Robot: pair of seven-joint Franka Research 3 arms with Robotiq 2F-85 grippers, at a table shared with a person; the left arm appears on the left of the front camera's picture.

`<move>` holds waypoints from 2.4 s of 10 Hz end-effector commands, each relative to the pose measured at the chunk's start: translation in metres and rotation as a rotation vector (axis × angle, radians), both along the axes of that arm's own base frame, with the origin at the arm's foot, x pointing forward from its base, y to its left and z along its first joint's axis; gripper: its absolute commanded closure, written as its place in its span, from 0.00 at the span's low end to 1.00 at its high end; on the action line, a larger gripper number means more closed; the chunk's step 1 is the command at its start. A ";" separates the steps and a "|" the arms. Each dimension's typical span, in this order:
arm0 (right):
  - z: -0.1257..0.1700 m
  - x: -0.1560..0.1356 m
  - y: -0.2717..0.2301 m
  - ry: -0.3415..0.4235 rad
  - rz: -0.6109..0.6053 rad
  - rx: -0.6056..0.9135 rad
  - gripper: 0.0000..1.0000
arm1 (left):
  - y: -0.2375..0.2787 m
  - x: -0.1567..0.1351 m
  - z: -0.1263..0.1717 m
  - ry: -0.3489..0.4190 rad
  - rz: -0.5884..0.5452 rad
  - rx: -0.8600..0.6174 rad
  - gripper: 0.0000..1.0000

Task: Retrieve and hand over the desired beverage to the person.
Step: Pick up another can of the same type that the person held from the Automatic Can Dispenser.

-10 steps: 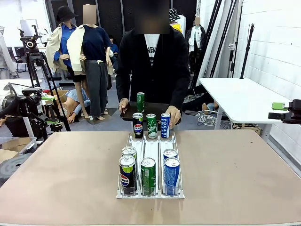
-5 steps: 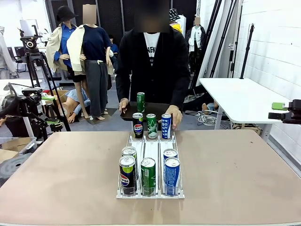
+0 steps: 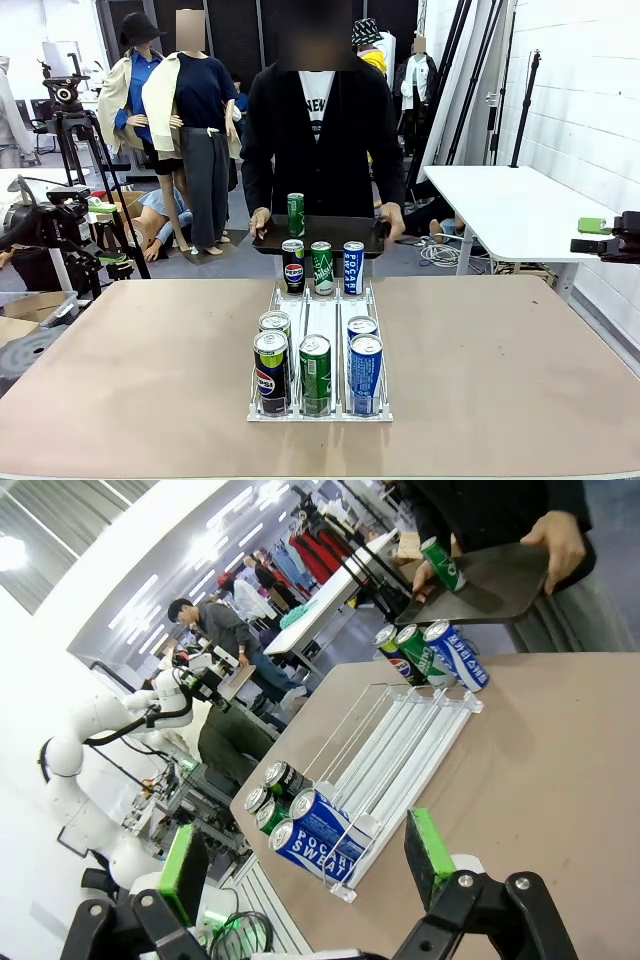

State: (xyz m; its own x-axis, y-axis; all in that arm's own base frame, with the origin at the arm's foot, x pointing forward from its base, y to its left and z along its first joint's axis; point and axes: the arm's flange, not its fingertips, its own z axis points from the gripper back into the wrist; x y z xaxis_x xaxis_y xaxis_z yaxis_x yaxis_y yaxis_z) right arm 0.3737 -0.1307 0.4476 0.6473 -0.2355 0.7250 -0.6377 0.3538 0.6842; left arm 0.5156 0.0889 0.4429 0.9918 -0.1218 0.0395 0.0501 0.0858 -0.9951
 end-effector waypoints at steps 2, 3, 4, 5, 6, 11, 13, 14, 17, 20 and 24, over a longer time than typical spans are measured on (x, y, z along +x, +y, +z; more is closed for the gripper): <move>0.015 0.014 0.002 0.030 0.073 -0.020 0.00 | 0.001 0.000 0.000 -0.001 0.005 0.010 0.00; 0.022 0.019 0.003 0.033 0.086 -0.024 0.00 | 0.001 0.000 0.000 -0.001 0.005 0.010 0.00; 0.029 0.024 0.005 0.042 0.097 -0.026 0.00 | 0.001 0.000 0.000 -0.001 0.005 0.010 0.00; 0.037 0.028 0.010 0.075 0.117 -0.031 0.00 | 0.001 0.000 0.000 -0.001 0.005 0.010 0.00; 0.045 0.031 0.019 0.104 0.154 -0.059 0.00 | 0.001 0.000 0.000 -0.001 0.005 0.010 0.00; 0.088 0.039 0.073 0.161 0.276 -0.198 0.00 | 0.001 0.000 0.000 -0.001 0.005 0.010 0.00; 0.113 0.037 0.104 0.157 0.318 -0.290 0.00 | 0.001 0.000 0.000 -0.001 0.005 0.010 0.00; 0.122 0.038 0.116 0.161 0.329 -0.335 0.00 | 0.001 0.000 0.000 -0.001 0.005 0.010 0.00; 0.137 0.042 0.161 0.178 0.368 -0.448 0.00 | 0.001 0.000 0.000 -0.001 0.005 0.010 0.00; 0.146 0.047 0.211 0.202 0.415 -0.569 0.00 | 0.001 0.000 0.000 -0.001 0.005 0.010 0.00; 0.150 0.035 0.279 0.226 0.376 -0.750 0.00 | 0.001 0.000 0.000 -0.001 0.005 0.010 0.00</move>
